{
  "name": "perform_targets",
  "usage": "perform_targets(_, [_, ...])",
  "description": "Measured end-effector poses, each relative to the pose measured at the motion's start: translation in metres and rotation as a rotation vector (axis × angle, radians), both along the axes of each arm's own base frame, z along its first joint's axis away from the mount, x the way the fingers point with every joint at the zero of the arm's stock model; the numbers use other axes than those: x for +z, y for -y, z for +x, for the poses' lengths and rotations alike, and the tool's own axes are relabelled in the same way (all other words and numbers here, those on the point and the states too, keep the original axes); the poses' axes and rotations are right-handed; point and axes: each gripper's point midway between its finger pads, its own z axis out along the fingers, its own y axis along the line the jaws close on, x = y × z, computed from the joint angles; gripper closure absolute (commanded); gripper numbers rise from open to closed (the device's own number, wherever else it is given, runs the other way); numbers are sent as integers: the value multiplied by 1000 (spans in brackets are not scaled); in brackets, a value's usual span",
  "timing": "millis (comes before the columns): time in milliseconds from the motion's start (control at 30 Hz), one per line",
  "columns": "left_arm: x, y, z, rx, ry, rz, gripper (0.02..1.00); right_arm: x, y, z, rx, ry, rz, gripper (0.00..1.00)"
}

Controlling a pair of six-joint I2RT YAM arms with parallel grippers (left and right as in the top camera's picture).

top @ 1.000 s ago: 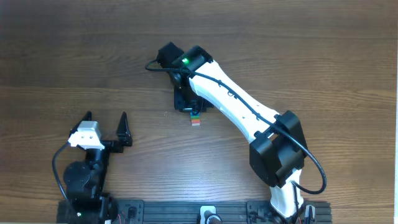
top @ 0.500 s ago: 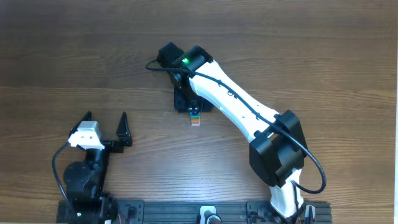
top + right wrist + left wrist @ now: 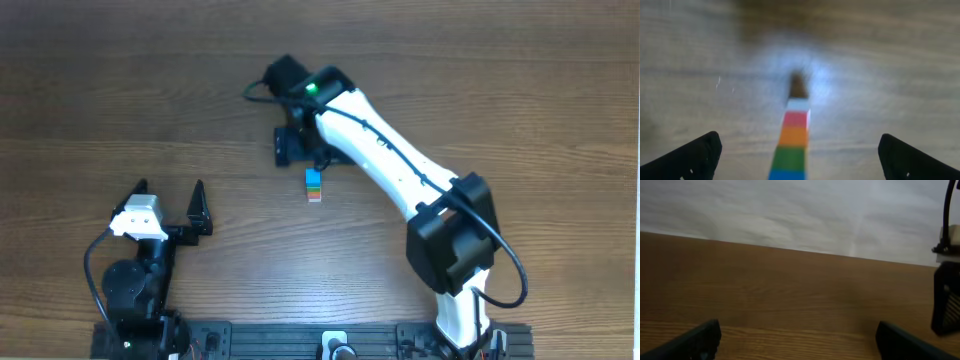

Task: Stack Cubes

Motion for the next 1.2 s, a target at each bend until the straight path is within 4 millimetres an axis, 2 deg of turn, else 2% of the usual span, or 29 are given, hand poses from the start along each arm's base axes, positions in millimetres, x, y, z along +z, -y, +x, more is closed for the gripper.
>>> perform_targets(33, [0, 0, 0, 0, 0, 0, 18, 0, 3, 4, -7, 5, 2, 7])
perform_targets(133, [0, 0, 0, 0, 0, 0, 18, 1, 28, 32, -46, 48, 13, 9])
perform_targets(233, [0, 0, 0, 0, 0, 0, 18, 2, 74, 65, -120, 88, 8, 9])
perform_targets(300, [0, 0, 0, 0, 0, 0, 18, 3, 107, 79, -167, 100, -3, 7])
perform_targets(367, [0, 0, 0, 0, 0, 0, 18, 3, 146, 92, -213, 110, -19, 9])
perform_targets(433, [0, 0, 0, 0, 0, 0, 18, 3, 175, 98, -237, 115, -33, 7])
perform_targets(600, [0, 0, 0, 0, 0, 0, 18, -6, 225, 113, -266, 161, -46, 7])
perform_targets(633, [0, 0, 0, 0, 0, 0, 18, -15, 240, 112, -277, 167, -53, 9])
perform_targets(700, [0, 0, 0, 0, 0, 0, 18, -25, 255, 112, -296, 208, -45, 9])
perform_targets(733, [0, 0, 0, 0, 0, 0, 18, -31, 267, 101, -307, 219, -38, 9])
perform_targets(800, [0, 0, 0, 0, 0, 0, 18, -32, 279, 97, -314, 291, -23, 7])
perform_targets(833, [0, 0, 0, 0, 0, 0, 18, -31, 285, 89, -314, 322, -23, 9])
perform_targets(967, [0, 0, 0, 0, 0, 0, 18, -15, 296, 64, -286, 478, -32, 7])
perform_targets(1200, [0, 0, 0, 0, 0, 0, 18, 26, 287, 24, -203, 782, -48, 7])
